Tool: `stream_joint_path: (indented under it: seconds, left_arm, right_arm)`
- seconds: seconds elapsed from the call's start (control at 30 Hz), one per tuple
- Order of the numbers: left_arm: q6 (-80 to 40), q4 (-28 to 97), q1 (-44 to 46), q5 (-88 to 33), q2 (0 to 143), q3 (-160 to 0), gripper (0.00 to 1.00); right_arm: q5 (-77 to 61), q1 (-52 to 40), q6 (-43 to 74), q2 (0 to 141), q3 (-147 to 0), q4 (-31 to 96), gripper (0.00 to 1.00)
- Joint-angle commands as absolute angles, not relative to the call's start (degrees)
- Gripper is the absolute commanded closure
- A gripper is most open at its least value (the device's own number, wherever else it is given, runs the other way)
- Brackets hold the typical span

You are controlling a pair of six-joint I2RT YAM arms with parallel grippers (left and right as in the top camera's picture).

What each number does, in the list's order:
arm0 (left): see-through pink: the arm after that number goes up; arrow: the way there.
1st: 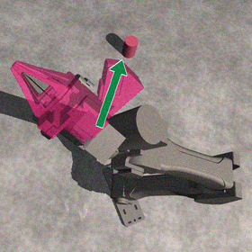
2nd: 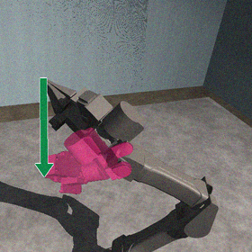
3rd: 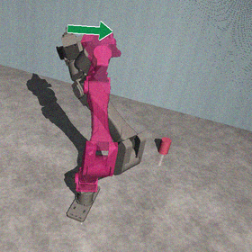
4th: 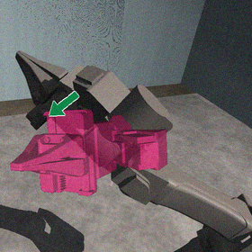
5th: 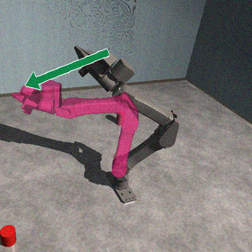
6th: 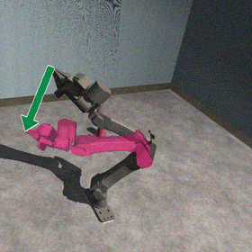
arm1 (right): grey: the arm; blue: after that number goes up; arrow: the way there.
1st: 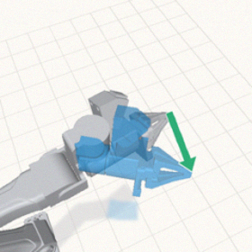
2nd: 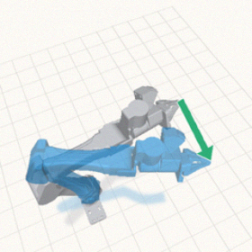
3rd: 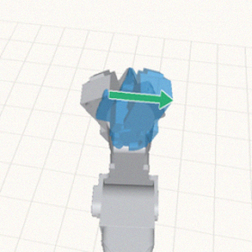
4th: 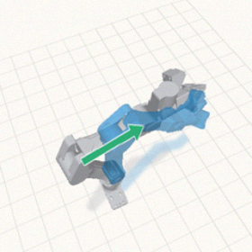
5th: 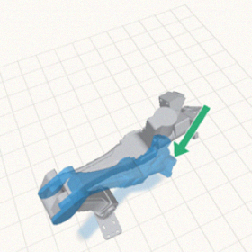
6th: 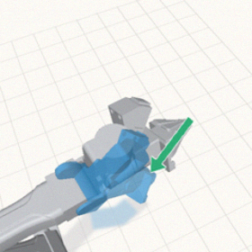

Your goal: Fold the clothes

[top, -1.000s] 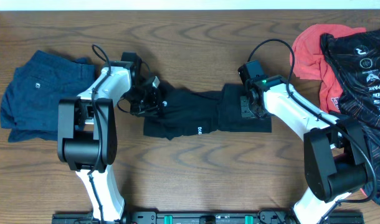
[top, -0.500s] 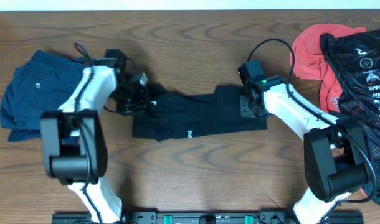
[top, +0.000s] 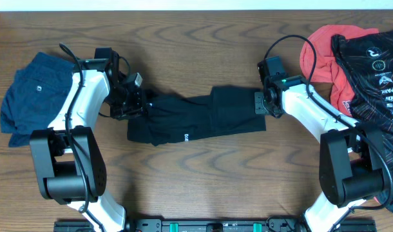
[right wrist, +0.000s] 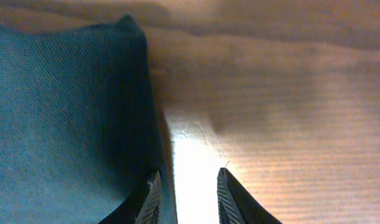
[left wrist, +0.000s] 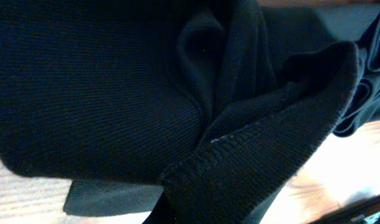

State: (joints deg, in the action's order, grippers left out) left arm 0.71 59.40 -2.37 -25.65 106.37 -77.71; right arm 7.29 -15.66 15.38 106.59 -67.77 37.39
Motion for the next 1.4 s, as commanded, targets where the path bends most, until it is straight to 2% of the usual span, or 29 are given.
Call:
stream_joint_path:
  seconds: [0.0, 0.2, 0.43, 0.83, 1.03, 1.2, 1.37]
  left_arm:
    - [1.0, 60.8, -2.6, -24.8, 104.7, -78.7, 0.94]
    - [-1.9, 63.0, -2.5, -25.5, 104.4, -81.5, 0.94]
    - [-6.8, 63.8, -2.0, -39.9, 103.9, -86.4, 0.94]
    - [-15.7, 56.5, 10.7, -49.1, 103.9, -88.0, 0.94]
    - [-19.3, 47.3, 19.1, -47.5, 103.9, -88.0, 0.94]
    - [-21.4, 44.4, 25.3, -38.1, 103.9, -88.0, 0.93]
    - [-21.3, 44.4, 29.1, -31.5, 103.9, -88.0, 0.87]
  right_arm:
    - [6.5, -15.5, 14.1, 109.1, -68.7, 36.0, 0.73]
    - [2.5, -16.4, 12.5, 112.7, -68.7, 35.6, 0.76]
    - [2.5, -21.3, 12.6, 113.6, -68.7, 35.8, 0.74]
    - [2.3, -26.4, 14.3, 113.6, -68.7, 36.4, 0.72]
    - [1.6, -28.0, 14.3, 113.6, -68.6, 36.5, 0.72]
    - [1.4, -29.1, 14.6, 113.6, -68.6, 36.9, 0.72]
    - [1.5, -29.3, 14.6, 113.6, -68.6, 37.2, 0.70]
